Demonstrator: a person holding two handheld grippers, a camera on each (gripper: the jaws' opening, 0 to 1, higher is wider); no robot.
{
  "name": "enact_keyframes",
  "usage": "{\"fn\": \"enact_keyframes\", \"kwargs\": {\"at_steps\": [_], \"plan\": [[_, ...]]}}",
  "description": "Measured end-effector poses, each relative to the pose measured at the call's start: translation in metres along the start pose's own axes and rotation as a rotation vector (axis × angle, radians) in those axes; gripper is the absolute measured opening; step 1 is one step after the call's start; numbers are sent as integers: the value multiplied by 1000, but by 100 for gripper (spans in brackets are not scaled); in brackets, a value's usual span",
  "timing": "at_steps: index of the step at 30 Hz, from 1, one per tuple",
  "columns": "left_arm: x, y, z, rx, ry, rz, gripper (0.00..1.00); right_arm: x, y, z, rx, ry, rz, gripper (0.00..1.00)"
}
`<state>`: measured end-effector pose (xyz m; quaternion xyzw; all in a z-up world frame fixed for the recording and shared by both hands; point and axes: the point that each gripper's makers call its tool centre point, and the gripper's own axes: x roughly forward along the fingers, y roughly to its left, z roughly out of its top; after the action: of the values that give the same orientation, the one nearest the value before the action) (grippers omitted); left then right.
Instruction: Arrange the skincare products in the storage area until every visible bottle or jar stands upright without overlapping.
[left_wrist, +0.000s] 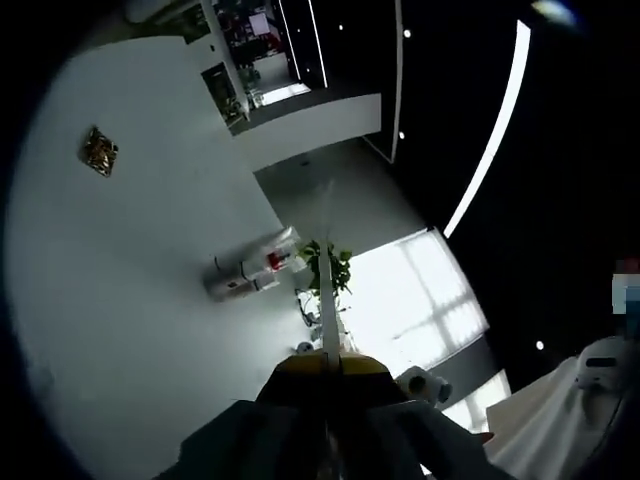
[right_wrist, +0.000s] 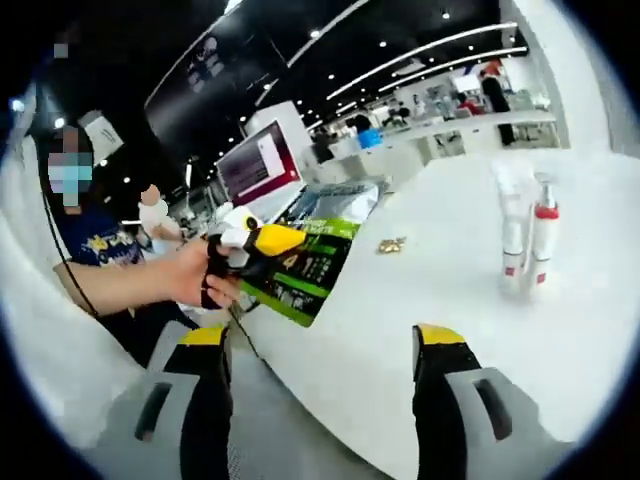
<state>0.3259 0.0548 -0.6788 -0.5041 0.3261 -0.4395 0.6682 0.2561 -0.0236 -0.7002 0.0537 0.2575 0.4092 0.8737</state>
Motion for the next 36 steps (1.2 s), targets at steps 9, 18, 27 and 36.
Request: {"fn": "enact_keyframes", "kwargs": {"at_steps": [9, 18, 27, 36], "plan": [[38, 45, 27, -61, 11, 64, 1, -3, -30, -5, -127, -75, -216, 97], [75, 89, 47, -89, 38, 159, 1, -10, -65, -20, -248, 7, -404, 77], [106, 133, 61, -127, 66, 237, 1, 2, -57, -33, -296, 82, -342, 78], [123, 163, 61, -132, 122, 321, 1, 2, -58, -38, -309, 104, -350, 77]]}}
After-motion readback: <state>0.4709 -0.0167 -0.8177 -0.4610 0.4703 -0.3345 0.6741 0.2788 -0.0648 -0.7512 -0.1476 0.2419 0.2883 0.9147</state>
